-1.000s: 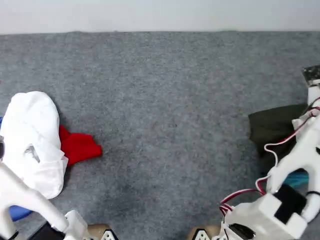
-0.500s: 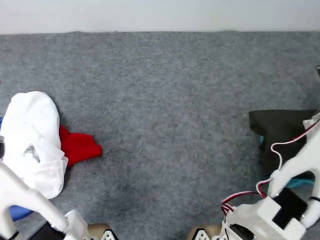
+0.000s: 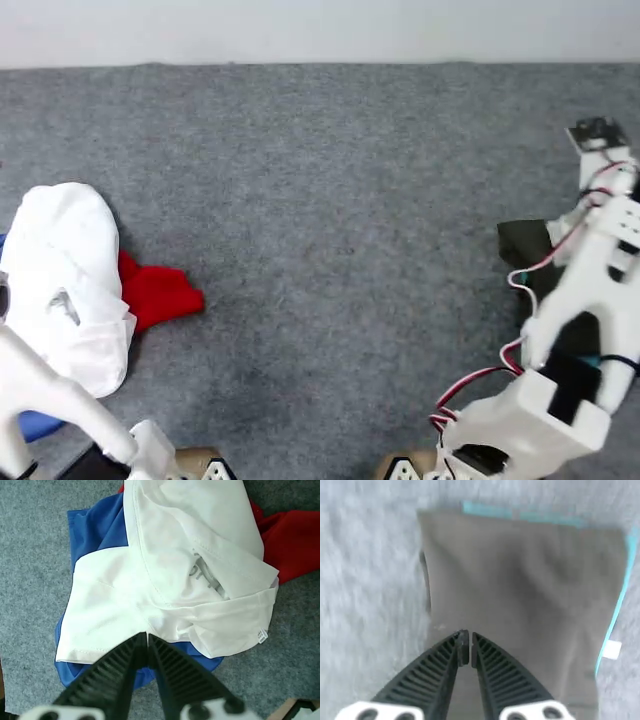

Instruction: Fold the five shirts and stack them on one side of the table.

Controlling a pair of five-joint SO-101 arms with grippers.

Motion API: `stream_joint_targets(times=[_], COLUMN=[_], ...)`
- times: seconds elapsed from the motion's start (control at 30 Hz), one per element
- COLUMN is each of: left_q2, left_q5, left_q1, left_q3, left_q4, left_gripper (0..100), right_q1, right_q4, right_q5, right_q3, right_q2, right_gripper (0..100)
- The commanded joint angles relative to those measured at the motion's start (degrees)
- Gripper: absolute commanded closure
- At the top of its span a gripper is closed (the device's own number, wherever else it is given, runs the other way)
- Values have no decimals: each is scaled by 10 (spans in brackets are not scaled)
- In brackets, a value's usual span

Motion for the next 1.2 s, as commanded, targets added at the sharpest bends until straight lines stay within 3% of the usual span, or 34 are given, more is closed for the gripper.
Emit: stream_joint_targets(times=[0.0,0.23,0.33,0.63,0.83,0.93,1.17], left_q2=[-21,-47,-63,-142,-169,-169,-168], left_q5=[-4,-4,-6,-7,-8,-42,-125], left_q1=[-3,2,3,13,17,18,18], left_q3=[-3,-2,9,97,151,199,345], left_q4=[12,12,12,11,11,9,-13], left_gripper=[984,984,984,983,979,919,817], right_q1=[-39,-77,-88,-91,-135,-161,-169], right_q4=[-84,-211,-211,15,181,253,265], right_q5=[-40,-48,-48,-103,-119,-119,-119], right_q3=[11,34,17,-49,-49,-49,39], right_q2=[7,128,134,8,-44,-62,-146], right_gripper=[989,989,989,989,989,989,989])
